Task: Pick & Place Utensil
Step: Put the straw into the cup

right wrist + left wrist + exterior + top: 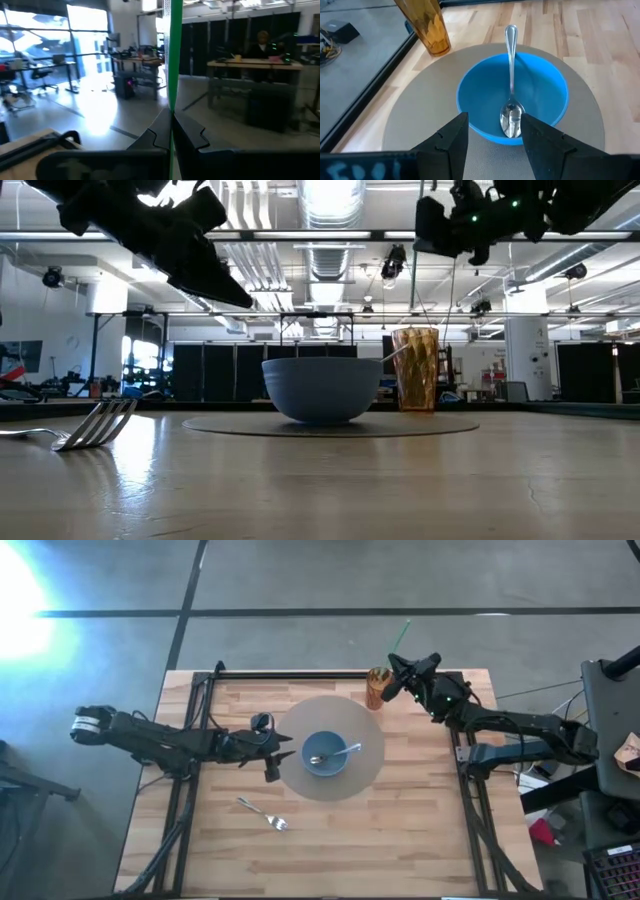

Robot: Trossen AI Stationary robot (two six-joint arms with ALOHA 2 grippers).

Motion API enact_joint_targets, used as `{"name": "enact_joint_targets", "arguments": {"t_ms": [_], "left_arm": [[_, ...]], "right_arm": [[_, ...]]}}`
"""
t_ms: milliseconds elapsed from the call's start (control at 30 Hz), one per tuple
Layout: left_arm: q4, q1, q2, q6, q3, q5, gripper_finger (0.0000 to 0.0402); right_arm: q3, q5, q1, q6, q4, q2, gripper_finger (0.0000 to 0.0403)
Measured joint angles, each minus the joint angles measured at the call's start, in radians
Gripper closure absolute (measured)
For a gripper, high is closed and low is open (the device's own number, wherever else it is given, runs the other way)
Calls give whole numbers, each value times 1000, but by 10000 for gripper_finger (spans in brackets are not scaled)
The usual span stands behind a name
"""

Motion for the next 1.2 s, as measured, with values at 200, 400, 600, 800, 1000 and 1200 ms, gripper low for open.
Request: {"name": "enact_joint_targets", "arguments": {"t_ms": [200,400,600,800,1000,1200], "left_arm": [[-39,0,0,-28,-1,0,227],[-69,0,0,-53,-1,0,227],[-94,0,1,-73,-1,0,227],[-95,0,1,-80,-2,0,227],[-98,0,1,-80,-3,0,227],[-97,0,1,-76,-3,-4,227]], "right_arm": [[-4,45,-5,-19,0,56,394],[-4,49,-29,61,-1,121,394],[-4,49,-55,144,-3,176,394],[-4,49,-56,182,-15,207,394],[-2,79,-56,239,-123,202,394],[10,77,-53,251,-197,201,394]]}}
